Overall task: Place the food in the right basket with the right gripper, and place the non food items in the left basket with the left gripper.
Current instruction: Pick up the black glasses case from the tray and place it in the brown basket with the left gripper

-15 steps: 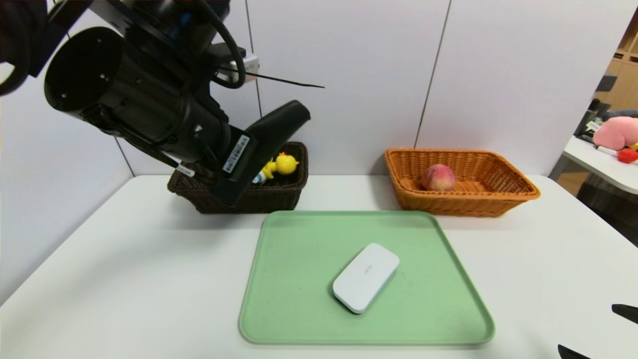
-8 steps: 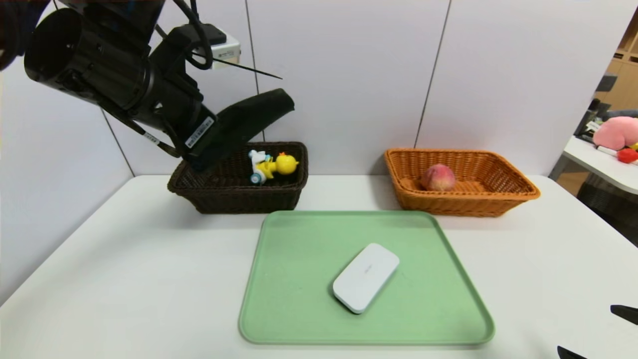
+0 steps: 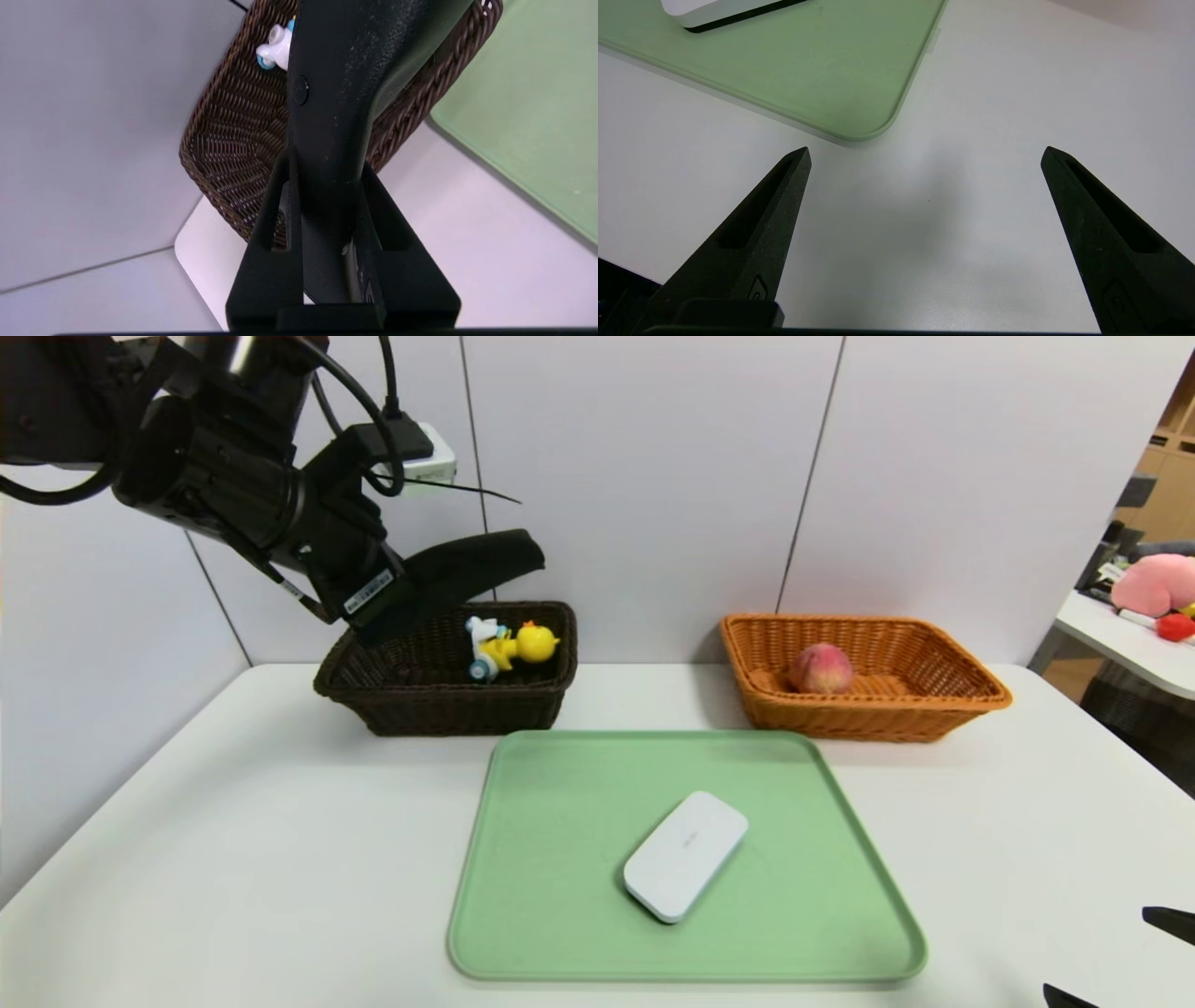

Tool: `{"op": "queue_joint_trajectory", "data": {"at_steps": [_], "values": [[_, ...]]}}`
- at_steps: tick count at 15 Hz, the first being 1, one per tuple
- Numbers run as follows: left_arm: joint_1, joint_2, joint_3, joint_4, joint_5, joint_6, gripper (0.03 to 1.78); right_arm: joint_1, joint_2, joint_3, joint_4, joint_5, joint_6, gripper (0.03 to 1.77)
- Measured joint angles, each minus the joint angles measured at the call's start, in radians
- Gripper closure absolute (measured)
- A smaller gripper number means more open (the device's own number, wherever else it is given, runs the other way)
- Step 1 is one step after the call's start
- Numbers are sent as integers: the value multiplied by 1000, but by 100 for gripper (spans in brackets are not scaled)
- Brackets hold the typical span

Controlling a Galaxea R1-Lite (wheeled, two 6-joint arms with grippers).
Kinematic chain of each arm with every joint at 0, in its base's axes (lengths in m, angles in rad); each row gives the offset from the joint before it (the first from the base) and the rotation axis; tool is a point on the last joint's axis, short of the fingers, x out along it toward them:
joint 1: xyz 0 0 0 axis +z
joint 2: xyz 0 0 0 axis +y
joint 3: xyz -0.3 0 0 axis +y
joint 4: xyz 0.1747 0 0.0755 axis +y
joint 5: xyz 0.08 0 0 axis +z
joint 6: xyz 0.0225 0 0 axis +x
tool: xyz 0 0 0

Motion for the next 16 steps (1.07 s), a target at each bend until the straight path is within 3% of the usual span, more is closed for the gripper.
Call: {"op": "queue_joint_trajectory", "data": {"at_steps": [4, 12, 16], "values": [[4, 38, -1, -71, -24, 92, 147, 0, -10, 1, 6, 0, 1, 10], [82, 125, -4, -83, -74, 301, 147, 0, -27, 20, 2, 2, 1, 10], [109, 169, -4, -75, -80, 322, 147, 0, -29, 27, 2, 1, 1, 10]]}}
